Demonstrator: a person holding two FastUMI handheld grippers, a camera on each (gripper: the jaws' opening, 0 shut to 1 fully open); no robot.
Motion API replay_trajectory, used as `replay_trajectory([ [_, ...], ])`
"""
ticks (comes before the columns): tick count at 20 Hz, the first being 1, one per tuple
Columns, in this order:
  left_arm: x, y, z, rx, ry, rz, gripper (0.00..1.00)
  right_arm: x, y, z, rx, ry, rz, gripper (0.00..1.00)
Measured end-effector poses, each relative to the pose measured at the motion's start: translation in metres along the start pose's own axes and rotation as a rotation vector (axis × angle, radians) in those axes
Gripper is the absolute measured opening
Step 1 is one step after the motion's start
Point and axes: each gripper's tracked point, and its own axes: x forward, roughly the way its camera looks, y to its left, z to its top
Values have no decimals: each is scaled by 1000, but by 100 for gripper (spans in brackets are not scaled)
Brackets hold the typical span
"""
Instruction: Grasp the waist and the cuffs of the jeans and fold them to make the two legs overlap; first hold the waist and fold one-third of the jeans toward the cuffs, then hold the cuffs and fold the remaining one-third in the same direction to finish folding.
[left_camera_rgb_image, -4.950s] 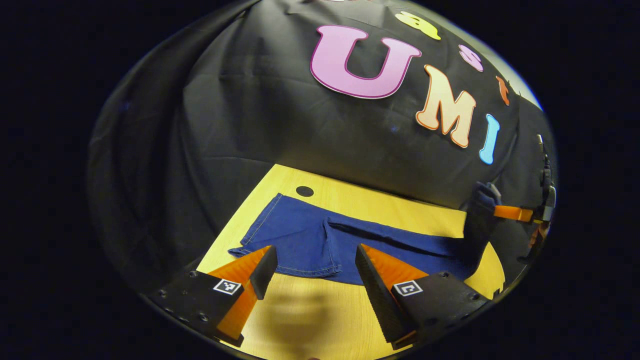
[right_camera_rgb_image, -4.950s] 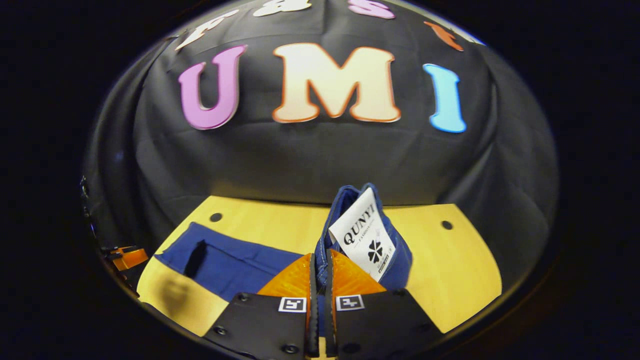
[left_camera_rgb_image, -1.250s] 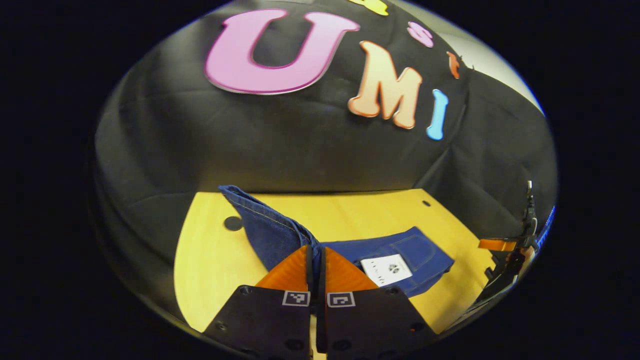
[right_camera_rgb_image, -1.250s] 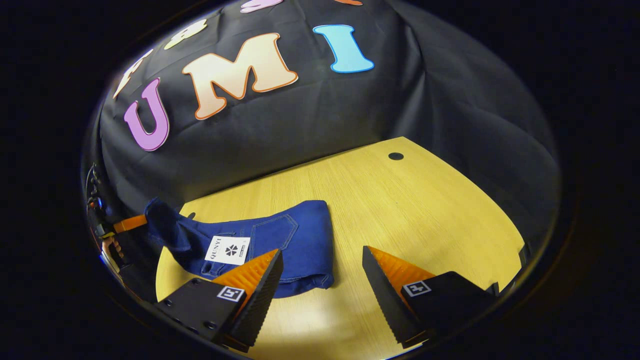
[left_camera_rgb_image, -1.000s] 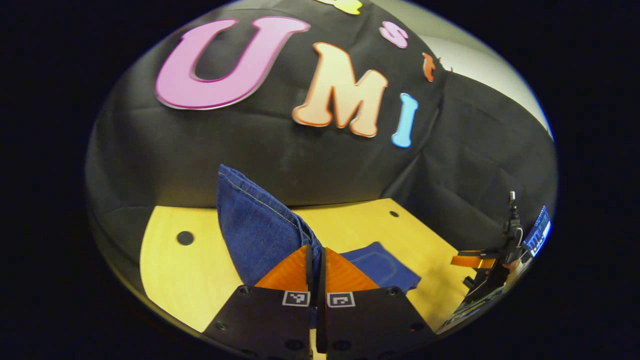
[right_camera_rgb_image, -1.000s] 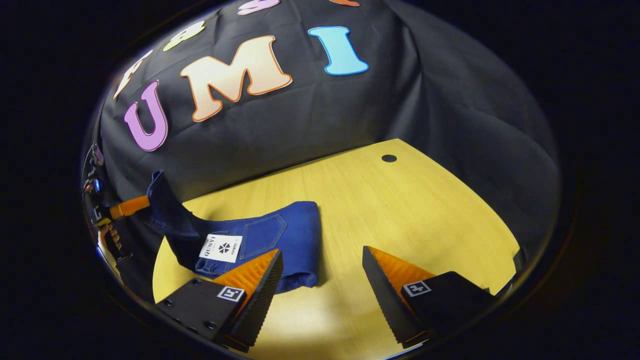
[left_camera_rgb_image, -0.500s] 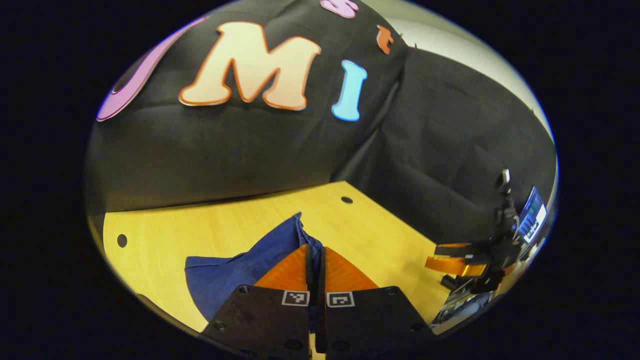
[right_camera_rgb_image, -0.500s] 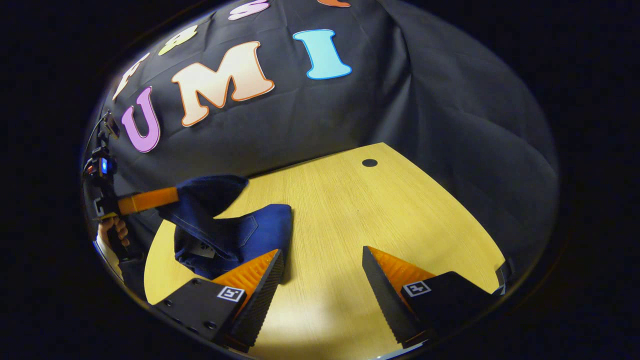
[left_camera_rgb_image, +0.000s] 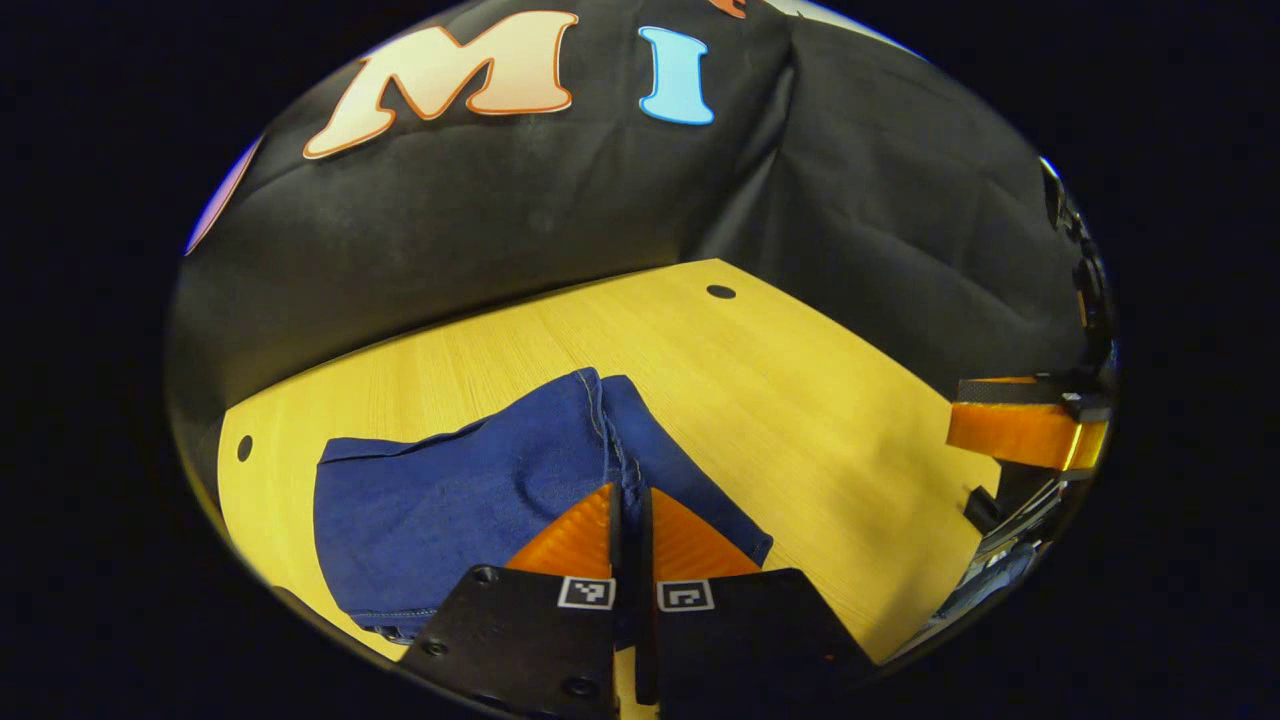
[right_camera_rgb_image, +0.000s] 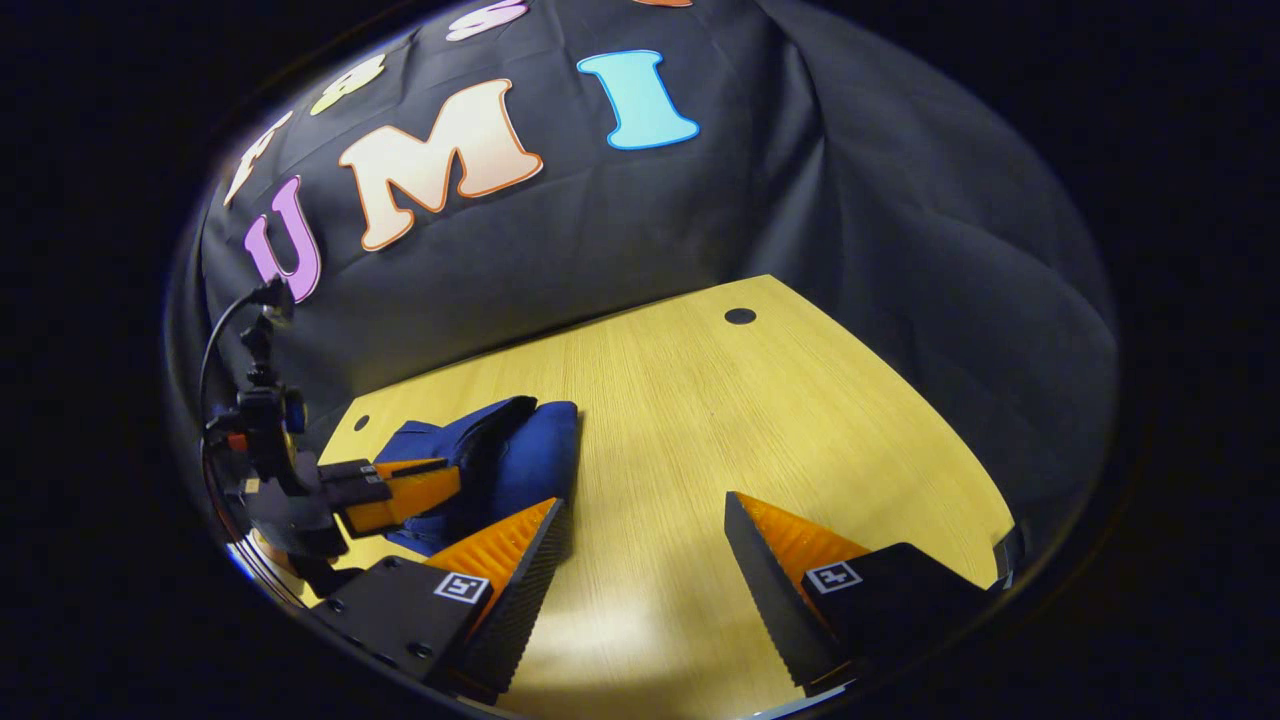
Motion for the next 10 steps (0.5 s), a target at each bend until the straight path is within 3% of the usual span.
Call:
replay_trajectory([
  [2, 4, -18, -5, -20, 9, -49, 8, -1, 5, 1, 8, -5, 13, 98],
  [5, -6, -32, -4, -7, -6, -79, 94, -2, 11, 2, 18, -15, 22, 98],
  [7, -24, -30, 2, -19, -35, -75, 93, -5, 18, 3, 24, -25, 36, 98],
  [8, -36, -26, 4, -48, -57, -66, 86, -7, 22, 2, 26, -32, 43, 98],
  [10, -68, -6, 8, -113, -114, -8, 89, -11, 35, 3, 26, -49, 69, 98],
])
